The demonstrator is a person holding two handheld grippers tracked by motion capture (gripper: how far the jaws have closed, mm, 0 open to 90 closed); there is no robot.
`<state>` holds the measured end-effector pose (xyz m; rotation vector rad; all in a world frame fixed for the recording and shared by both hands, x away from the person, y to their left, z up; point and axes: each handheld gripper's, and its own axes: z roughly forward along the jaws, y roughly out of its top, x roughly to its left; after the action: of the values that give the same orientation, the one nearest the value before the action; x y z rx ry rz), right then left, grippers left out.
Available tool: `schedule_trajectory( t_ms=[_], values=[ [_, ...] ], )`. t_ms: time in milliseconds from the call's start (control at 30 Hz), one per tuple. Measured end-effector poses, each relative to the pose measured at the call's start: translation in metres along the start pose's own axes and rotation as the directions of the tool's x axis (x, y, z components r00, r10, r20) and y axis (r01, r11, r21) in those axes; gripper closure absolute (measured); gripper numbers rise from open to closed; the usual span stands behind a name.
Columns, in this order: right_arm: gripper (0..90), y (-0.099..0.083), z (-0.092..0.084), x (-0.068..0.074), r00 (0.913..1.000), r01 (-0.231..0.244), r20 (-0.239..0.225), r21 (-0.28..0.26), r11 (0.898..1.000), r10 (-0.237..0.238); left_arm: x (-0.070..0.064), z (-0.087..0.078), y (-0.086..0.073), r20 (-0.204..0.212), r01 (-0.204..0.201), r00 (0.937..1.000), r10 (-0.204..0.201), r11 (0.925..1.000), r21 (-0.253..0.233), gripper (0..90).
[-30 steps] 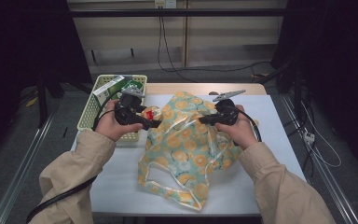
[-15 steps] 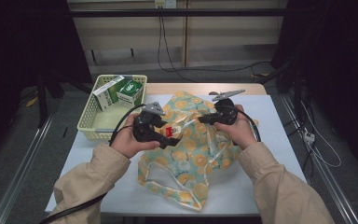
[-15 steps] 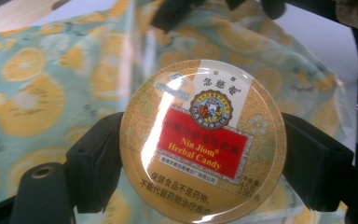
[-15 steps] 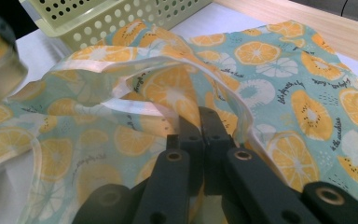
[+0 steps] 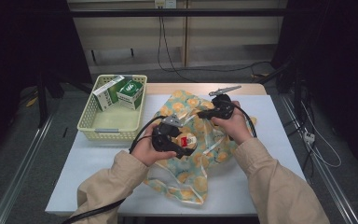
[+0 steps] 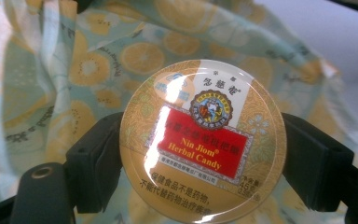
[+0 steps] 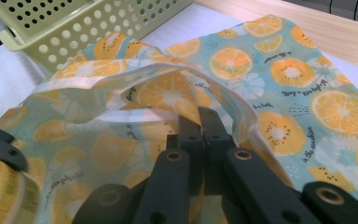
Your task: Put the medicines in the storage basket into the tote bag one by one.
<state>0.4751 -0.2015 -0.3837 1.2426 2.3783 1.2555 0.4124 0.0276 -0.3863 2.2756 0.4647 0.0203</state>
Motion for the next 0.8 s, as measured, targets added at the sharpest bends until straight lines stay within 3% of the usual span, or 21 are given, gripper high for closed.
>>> schedule_trajectory(
  t_ms=[133,167,367,533,633,800],
  values=[
    [89.7,-0.002,0.000,-0.005,0.9999,-0.013,-0.003,0.001,1.000,0.013,0.006,0.013,-0.001,-0.038,-0.001,0.9993,0.001,0.9999,0.016,20.6],
    [89.7,-0.002,-0.001,-0.005,0.9999,-0.011,-0.005,-0.001,1.000,0.011,0.010,0.022,-0.002,-0.042,0.025,0.9988,-0.024,0.9996,0.014,20.6],
    [89.7,-0.001,-0.009,-0.003,0.9998,0.000,-0.021,-0.009,1.000,0.000,0.019,0.043,-0.003,-0.076,0.014,0.9971,-0.011,0.9993,0.036,20.6],
    [89.7,-0.001,-0.012,-0.002,0.9997,0.001,-0.024,-0.013,1.000,-0.002,0.025,0.051,0.000,-0.082,0.023,0.9964,-0.022,0.9995,0.021,20.5],
    [89.7,-0.002,-0.011,-0.003,0.9997,-0.002,-0.024,-0.013,1.000,0.002,0.033,0.057,0.002,-0.119,0.037,0.9924,-0.034,0.9992,0.019,20.5],
    [89.7,-0.004,-0.010,-0.003,0.9996,-0.006,-0.028,-0.012,1.000,0.006,0.042,0.063,0.005,-0.125,0.061,0.9904,-0.060,0.9981,0.007,20.5]
  ],
)
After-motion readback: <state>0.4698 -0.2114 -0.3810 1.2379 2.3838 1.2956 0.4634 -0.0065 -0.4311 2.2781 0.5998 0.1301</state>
